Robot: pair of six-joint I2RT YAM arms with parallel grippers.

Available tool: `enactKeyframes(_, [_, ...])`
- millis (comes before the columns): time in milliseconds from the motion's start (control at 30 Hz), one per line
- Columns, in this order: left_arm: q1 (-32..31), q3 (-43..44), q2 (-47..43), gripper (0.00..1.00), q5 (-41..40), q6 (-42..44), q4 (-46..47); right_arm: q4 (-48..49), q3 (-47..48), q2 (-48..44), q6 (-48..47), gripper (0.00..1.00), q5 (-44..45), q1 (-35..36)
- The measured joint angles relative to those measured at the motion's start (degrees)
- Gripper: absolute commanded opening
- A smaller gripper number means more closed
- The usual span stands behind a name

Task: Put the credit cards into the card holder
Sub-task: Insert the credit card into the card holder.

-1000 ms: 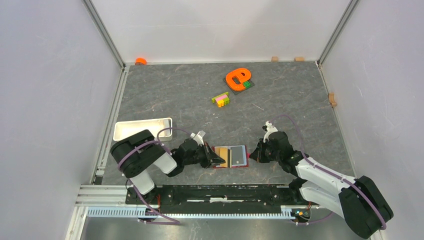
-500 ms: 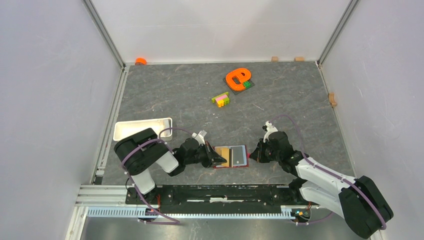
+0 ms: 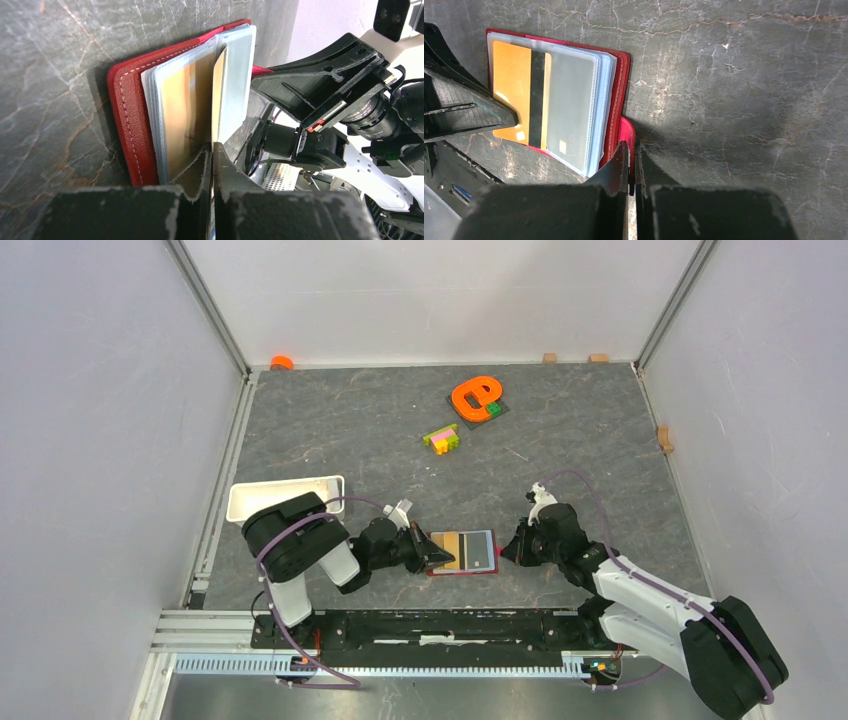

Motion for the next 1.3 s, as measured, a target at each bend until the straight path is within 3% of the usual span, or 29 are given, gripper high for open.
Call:
enactKeyframes(400, [0.0, 0.0, 3.9, 0.03, -0.5, -0.1, 5.7, -0.9, 0.0, -0.7, -0.2, 0.0, 0.4, 0.0])
enactKeyframes(700, [-0.7, 1.1, 3.8, 0.25, -0.5, 0.0, 3.7, -1.0, 0.0, -0.8, -0.2, 0.0, 0.4, 0.0])
enactKeyframes(867, [-0.9, 4.2, -1.4, 0.34, -0.3, 2.9, -7.1, -1.7, 0.0, -1.4, -0.2, 0.0, 1.0, 0.0])
enactKeyframes(1100, [-1.1, 9.8, -13.7, 0.52, -3.8, 12.3, -32.3, -2.7, 0.0, -2.1, -0.3, 0.0, 1.3, 0.0])
enactKeyframes(1300, [-1.1, 13.4, -20.1, 0.55, -7.3, 19.1, -47.8, -2.9, 0.0, -2.2, -0.6, 0.0, 1.3, 0.0])
